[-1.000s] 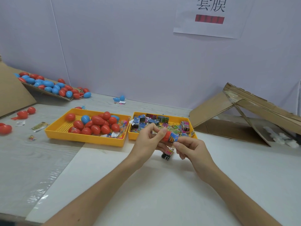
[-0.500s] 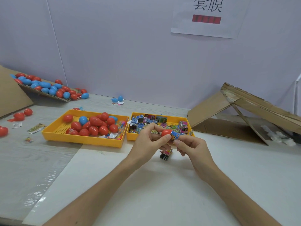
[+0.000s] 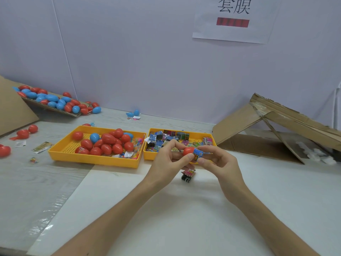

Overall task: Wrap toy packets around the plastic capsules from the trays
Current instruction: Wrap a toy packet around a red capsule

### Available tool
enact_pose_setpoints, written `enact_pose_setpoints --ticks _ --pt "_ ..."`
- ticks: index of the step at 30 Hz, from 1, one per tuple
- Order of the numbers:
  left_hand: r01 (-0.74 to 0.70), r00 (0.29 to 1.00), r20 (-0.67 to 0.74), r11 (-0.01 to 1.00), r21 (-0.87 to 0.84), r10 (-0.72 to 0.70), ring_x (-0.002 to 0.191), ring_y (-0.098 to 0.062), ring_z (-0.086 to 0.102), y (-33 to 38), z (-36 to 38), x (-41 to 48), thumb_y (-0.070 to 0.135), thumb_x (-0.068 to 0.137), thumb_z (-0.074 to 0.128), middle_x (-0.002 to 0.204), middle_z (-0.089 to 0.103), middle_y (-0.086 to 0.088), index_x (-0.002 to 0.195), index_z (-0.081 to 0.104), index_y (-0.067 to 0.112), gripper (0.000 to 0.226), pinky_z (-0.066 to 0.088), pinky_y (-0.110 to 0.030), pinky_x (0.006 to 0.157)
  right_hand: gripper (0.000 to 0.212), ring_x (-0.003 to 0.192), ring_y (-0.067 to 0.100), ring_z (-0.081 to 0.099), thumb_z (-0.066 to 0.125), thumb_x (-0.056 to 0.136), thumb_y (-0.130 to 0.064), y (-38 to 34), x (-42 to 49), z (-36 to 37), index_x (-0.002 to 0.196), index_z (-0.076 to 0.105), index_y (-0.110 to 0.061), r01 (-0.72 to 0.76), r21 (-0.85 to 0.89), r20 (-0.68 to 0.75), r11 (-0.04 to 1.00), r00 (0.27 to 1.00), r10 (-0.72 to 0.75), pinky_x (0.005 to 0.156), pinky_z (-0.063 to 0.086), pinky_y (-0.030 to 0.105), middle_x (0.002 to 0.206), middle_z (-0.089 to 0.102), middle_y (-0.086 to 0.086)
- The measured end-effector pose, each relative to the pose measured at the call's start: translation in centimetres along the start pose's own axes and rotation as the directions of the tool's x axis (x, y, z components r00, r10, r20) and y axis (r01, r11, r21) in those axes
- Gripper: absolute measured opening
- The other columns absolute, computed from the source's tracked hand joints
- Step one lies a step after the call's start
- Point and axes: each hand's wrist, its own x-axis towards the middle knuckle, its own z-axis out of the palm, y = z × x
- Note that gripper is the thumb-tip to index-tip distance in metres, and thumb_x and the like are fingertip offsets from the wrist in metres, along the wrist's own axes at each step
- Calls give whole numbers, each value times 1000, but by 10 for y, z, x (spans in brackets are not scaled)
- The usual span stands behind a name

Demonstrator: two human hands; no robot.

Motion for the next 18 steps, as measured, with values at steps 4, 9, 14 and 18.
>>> enact_pose_setpoints --ticks 4,9,14,18 --pt "-5 999 36 1000 5 5 79 -27 77 -1 0 -1 16 95 69 87 78 -8 106 55 7 20 63 -36 72 30 99 18 71 83 77 -16 -1 -1 -1 102 77 -32 11 -34 15 999 1000 -10 79 57 25 104 75 -1" --pt "11 997 79 999 -37 -8 81 -33 75 -2 -1 -1 11 96 67 86 77 -14 106 55 9 16 63 -43 77 36 95 20 72 81 81 -10 0 -2 1 103 76 -38 41 -106 32 994 999 -38 76 57 26 104 75 -5" --pt "17 996 88 997 -70 -11 82 -36 75 -2 0 -2 8 97 65 88 77 -17 112 53 10 20 63 -42 78 37 95 17 72 80 83 -9 0 -1 0 105 75 -39 59 -134 48 989 997 -52 75 57 25 105 75 -4" --pt "46 994 104 991 -127 -33 83 -34 75 1 -2 0 11 100 59 89 76 -18 112 55 10 13 62 -37 76 34 98 18 71 80 83 -13 1 -1 -2 105 74 -38 61 -149 45 987 997 -55 77 58 29 104 75 -2"
